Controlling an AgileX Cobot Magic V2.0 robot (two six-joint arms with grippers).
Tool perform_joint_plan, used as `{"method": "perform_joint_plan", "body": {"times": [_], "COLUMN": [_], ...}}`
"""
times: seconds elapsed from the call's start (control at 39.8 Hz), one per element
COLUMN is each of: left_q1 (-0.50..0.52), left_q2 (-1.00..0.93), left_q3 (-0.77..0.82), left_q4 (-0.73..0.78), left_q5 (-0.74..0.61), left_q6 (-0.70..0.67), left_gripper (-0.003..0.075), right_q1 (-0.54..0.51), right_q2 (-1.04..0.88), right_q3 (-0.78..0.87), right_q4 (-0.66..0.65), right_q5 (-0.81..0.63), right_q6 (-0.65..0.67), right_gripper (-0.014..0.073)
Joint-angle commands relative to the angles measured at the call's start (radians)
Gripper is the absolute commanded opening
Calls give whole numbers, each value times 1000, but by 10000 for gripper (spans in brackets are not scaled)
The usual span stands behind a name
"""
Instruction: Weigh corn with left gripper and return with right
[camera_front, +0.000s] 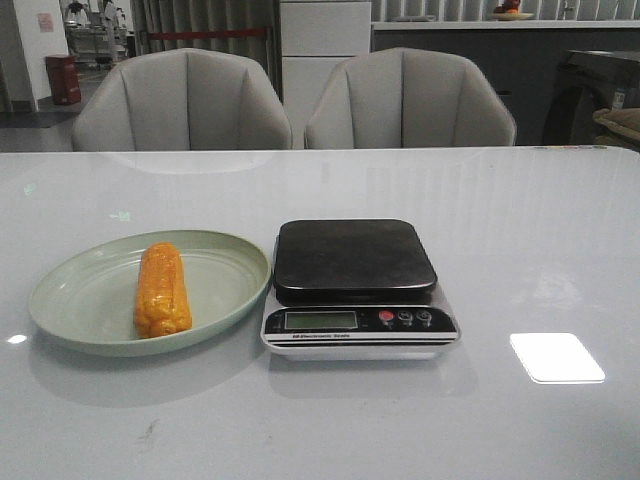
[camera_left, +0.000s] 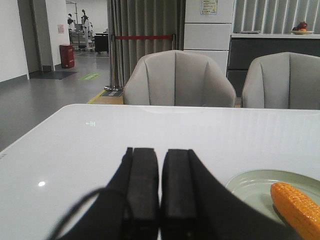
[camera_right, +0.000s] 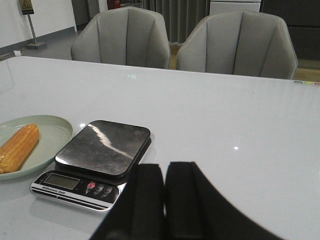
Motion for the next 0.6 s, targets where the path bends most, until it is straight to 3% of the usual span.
{"method": "perform_joint_plan", "body": {"times": [0.0,0.38,0.58], "left_q1": [2,2,2], "left_q2": [-21,-21,-21], "left_q3": [30,30,30], "left_q4": [0,0,0], "left_q5": [-76,-76,-76], "left_q6": [-1,-1,-1], "left_gripper": [113,113,113], "right_q1": [-5,-5,-31], "right_q2": [8,8,4], "right_q3": [-23,-23,63], "right_q4": [-10,-10,-29], "right_q5": [-76,-76,-147], "right_q6": [-8,-8,-8], "right_gripper": [158,158,158]}}
